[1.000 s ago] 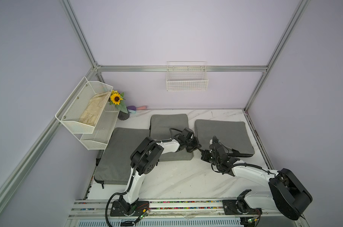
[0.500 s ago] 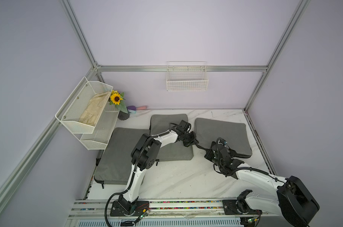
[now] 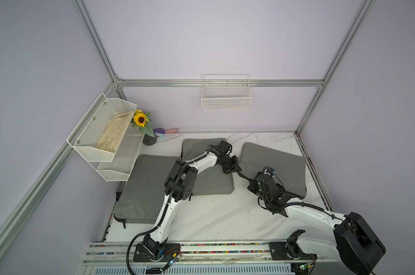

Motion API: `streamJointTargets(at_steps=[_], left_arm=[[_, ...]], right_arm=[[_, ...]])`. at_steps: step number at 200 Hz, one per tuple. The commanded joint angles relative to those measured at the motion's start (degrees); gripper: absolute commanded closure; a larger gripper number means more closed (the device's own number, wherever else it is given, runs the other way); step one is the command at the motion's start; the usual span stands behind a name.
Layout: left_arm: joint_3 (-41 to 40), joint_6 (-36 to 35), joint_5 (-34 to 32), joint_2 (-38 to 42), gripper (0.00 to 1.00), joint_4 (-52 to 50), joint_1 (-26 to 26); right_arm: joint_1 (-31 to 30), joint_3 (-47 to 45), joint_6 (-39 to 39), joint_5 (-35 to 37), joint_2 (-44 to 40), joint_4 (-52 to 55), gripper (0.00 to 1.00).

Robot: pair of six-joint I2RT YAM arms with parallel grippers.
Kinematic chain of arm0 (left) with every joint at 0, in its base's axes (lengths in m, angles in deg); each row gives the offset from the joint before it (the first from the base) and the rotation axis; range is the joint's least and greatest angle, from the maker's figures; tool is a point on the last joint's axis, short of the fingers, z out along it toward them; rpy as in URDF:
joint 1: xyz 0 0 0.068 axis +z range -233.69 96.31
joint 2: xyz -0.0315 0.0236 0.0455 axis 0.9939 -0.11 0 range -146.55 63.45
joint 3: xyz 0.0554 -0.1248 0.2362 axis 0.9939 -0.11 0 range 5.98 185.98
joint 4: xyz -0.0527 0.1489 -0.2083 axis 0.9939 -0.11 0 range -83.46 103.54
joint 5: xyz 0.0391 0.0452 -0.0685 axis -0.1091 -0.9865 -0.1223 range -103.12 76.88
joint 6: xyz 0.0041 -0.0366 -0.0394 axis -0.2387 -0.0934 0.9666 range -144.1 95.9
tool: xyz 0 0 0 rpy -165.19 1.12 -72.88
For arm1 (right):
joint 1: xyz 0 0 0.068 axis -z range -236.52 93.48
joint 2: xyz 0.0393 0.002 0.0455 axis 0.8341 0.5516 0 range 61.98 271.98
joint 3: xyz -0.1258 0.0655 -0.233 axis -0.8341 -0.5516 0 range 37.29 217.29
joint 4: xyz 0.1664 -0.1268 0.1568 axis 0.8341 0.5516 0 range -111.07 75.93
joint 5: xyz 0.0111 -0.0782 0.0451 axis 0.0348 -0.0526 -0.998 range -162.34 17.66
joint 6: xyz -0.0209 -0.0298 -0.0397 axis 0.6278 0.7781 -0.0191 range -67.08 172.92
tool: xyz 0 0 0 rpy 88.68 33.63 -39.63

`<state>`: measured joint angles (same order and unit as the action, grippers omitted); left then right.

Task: Put the mouse into the laptop bag
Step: Zip the zipper on the zippered laptop bag.

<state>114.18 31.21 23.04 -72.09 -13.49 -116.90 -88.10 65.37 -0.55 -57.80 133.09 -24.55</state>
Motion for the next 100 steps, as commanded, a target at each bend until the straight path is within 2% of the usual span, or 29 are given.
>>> streamJointTargets(at_steps=[1, 26, 50, 61, 84, 100], left_arm=[[-1.88, 0.64, -13.69, 4.23, 1.00, 11.47, 8.99], [-7.49, 1.64, -12.12, 8.55, 1.00, 13.53, 7.37], [-11.09, 1.89, -11.07, 11.67, 1.00, 14.04, 6.54], [-13.00, 2.42, -10.51, 12.89, 1.00, 14.39, 5.94], [-17.40, 2.96, -10.93, 15.19, 1.00, 17.08, 4.25], [-17.89, 2.58, -11.29, 15.65, 1.00, 17.27, 3.58]], right_arm=[[-0.16, -0.59, 2.02, 1.81, 4.29, 0.24, 1.00], [-0.33, 0.63, 5.30, 1.73, 12.91, -10.69, 1.00], [-0.51, 3.04, 4.92, 5.13, 18.48, -10.45, 1.00], [-0.51, 3.43, 4.51, 6.11, 19.36, -9.60, 1.00], [-0.59, 1.28, 6.13, 2.95, 18.30, -12.47, 1.00], [-0.61, 0.86, 3.92, 5.36, 16.54, -8.01, 1.00]])
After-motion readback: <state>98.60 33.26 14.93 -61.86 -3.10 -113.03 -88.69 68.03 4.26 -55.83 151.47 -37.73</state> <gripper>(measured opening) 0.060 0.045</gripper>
